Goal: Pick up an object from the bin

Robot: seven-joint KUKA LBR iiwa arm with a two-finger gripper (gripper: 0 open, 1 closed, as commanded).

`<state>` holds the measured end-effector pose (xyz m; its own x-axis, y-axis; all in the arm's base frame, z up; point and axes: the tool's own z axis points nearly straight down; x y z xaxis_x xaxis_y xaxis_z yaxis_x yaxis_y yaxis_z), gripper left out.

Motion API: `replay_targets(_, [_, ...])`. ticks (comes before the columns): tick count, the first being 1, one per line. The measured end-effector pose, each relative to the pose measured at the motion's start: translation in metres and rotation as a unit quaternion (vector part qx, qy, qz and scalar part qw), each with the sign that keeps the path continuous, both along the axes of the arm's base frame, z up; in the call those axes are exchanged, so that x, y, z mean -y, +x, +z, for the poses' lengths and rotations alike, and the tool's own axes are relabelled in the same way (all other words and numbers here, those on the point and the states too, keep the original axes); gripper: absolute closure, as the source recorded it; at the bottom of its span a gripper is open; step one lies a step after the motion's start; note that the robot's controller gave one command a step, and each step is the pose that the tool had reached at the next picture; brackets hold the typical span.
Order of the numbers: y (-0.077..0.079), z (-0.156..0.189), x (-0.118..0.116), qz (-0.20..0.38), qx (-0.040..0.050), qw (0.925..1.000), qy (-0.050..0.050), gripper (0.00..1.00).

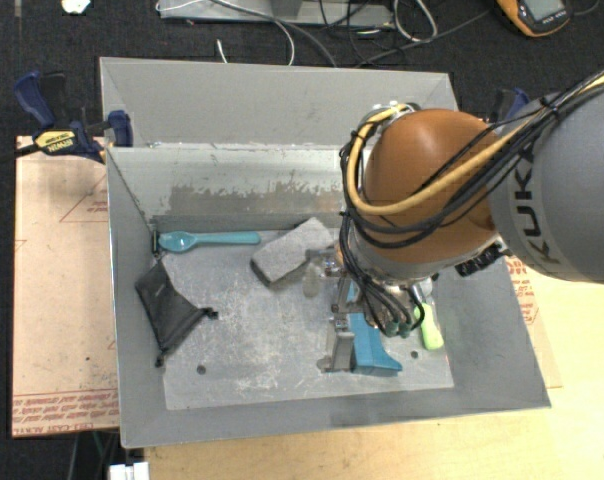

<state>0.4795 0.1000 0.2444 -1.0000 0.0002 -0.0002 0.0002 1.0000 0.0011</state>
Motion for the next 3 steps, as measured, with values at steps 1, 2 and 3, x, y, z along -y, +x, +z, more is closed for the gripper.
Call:
replay_targets(1, [0.021,-0.059,-0.024,0.123,0.0013,0.9924,0.0,0.0])
replay_targets(2, [-0.002,-0.086,-0.1,0.247,0.0009,0.969,0.002,0.0])
replay_targets(3, [0.051,-0.113,-0.155,0.215,0.001,0.9766,0.0,0.0])
